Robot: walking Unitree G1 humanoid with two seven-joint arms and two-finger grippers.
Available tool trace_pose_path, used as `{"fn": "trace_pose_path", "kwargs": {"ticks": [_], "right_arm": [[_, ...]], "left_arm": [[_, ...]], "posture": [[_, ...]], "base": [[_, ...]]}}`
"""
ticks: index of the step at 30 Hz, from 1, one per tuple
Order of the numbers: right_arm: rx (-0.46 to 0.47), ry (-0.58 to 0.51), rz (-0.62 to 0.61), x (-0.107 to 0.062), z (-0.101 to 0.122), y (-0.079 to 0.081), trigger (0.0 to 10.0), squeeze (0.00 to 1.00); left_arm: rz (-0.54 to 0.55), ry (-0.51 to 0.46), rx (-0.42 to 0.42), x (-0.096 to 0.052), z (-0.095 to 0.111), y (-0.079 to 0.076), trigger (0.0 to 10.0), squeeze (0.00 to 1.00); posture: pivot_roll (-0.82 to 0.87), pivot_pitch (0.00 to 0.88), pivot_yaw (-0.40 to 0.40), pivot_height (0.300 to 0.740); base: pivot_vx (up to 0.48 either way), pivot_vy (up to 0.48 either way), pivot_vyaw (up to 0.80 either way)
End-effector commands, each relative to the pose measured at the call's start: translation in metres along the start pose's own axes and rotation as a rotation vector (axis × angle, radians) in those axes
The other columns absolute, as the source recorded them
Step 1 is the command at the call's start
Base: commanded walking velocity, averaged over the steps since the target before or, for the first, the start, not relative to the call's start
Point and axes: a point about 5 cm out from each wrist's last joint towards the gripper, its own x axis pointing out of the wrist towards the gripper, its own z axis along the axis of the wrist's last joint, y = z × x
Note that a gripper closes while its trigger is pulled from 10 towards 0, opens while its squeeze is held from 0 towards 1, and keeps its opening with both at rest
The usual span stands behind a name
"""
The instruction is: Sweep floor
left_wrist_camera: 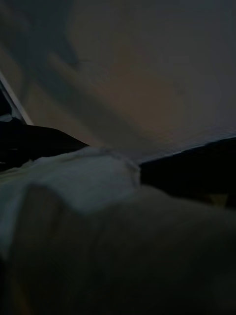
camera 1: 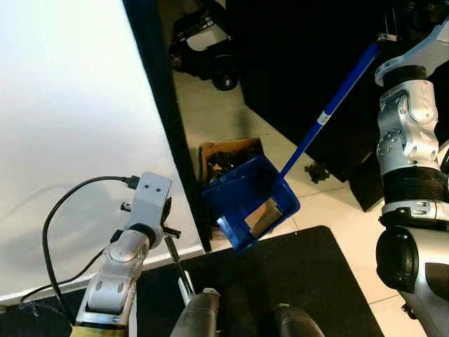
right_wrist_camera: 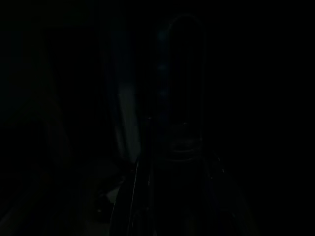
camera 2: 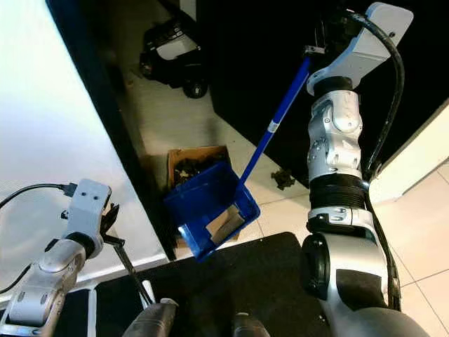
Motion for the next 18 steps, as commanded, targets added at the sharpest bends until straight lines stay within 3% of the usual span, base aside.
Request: {"fn": "trace_pose_path", "kwargs": {"ticks": [1, 18], "right_arm": [[0.016, -0.047, 0.001, 0.0028, 0.0080, 0.0017, 10.0, 0.00], [0.016, -0.043, -0.003, 0.0025, 0.0070, 0.0007, 10.0, 0.00]], "left_arm": [[-0.005, -0.008, 0.013, 0.0000, 0.0012, 0.0003, 10.0, 0.00], [-0.007, -0.013, 0.014, 0.0007, 0.0022, -0.0002, 10.0, 0.00]], "posture": [[0.07, 0.094, -0.011, 0.740], [0.07, 0.102, -0.010, 0.740]], "base": [[0.341, 0.000, 0.00], [0.364, 0.000, 0.00]]}}
